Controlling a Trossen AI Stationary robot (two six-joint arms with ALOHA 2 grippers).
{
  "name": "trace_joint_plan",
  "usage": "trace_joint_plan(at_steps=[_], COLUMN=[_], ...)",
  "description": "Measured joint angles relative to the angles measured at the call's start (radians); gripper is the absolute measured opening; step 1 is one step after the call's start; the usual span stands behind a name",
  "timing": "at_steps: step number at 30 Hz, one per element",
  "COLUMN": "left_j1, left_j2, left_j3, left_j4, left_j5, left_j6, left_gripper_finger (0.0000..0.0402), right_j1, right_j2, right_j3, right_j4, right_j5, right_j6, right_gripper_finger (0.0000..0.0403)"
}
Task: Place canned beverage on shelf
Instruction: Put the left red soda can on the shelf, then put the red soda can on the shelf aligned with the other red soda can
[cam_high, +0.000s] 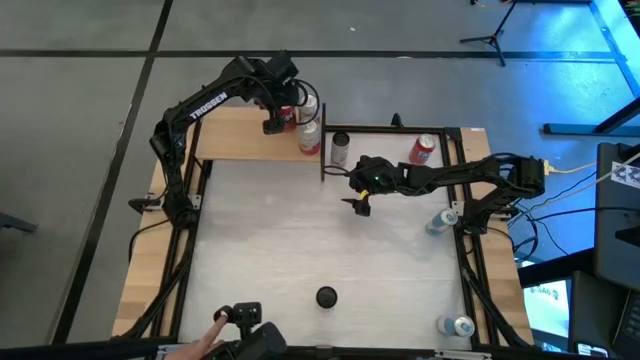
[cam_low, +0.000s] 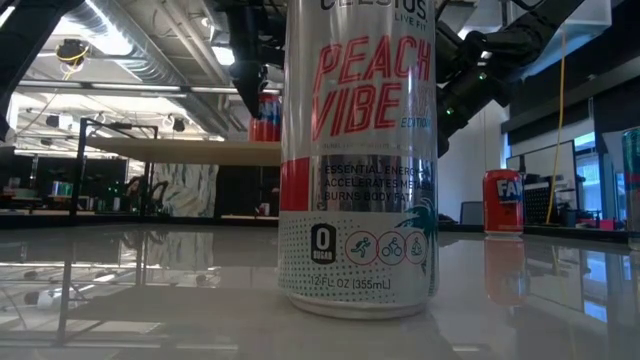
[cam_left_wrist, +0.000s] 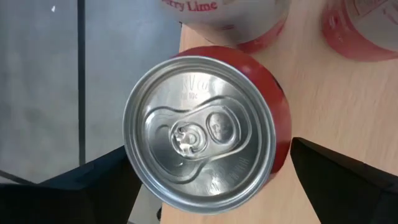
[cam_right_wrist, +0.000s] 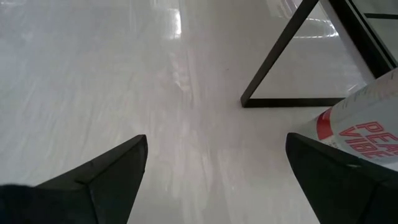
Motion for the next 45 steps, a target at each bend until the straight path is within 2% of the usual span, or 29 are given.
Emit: trace_joint_plan(at_steps=[6, 9, 15, 18, 21, 23, 29, 34, 39, 45], left_j1=[-0.001, -0.005, -0.023, -0.029, -0.032, -0.049, -0.162, -0.286, -0.410, -0.554], left_j2=[-0.003, -0.020, -0.110, -0.162, -0.207, -0.233, -0.301, -0.413, -0.561, -0.683], left_j3=[0.000, 0.000, 0.000, 0.000, 0.000, 0.000, -0.009, -0.169, -0.447, -0.754], left_j4=[0.000, 0.001, 0.035, 0.038, 0.033, 0.037, -0.019, 0.018, 0.152, 0.343], left_j5=[-0.006, -0.053, -0.086, -0.016, 0.123, 0.157, 0.150, 0.146, 0.130, 0.001], left_j6=[0.011, 0.009, -0.009, -0.069, -0.119, -0.122, -0.195, -0.303, -0.413, -0.559], left_gripper_finger=[0.0379, 0.0379, 0.0379, 0.0379, 0.0379, 0.0379, 0.0379, 0.0379, 0.0379, 0.0379], right_j1=[0.000, 0.000, 0.000, 0.002, 0.002, 0.002, 0.012, 0.050, 0.067, 0.065], right_j2=[0.000, 0.000, 0.000, 0.000, -0.001, -0.019, -0.136, -0.285, -0.421, -0.485], right_j3=[0.000, 0.000, 0.000, 0.000, 0.006, 0.028, 0.132, 0.182, 0.263, 0.339], right_j4=[0.000, 0.000, 0.002, 0.001, -0.015, -0.097, -0.454, -0.696, -0.956, -1.129], right_j5=[0.000, 0.000, 0.000, 0.000, -0.020, -0.026, -0.017, 0.076, 0.193, 0.340], right_j6=[0.000, 0.000, 0.000, 0.016, 0.018, 0.015, 0.072, 0.153, 0.287, 0.395], right_gripper_finger=[0.0379, 0.0379, 0.0379, 0.0379, 0.0379, 0.0379, 0.0379, 0.0379, 0.0379, 0.0379])
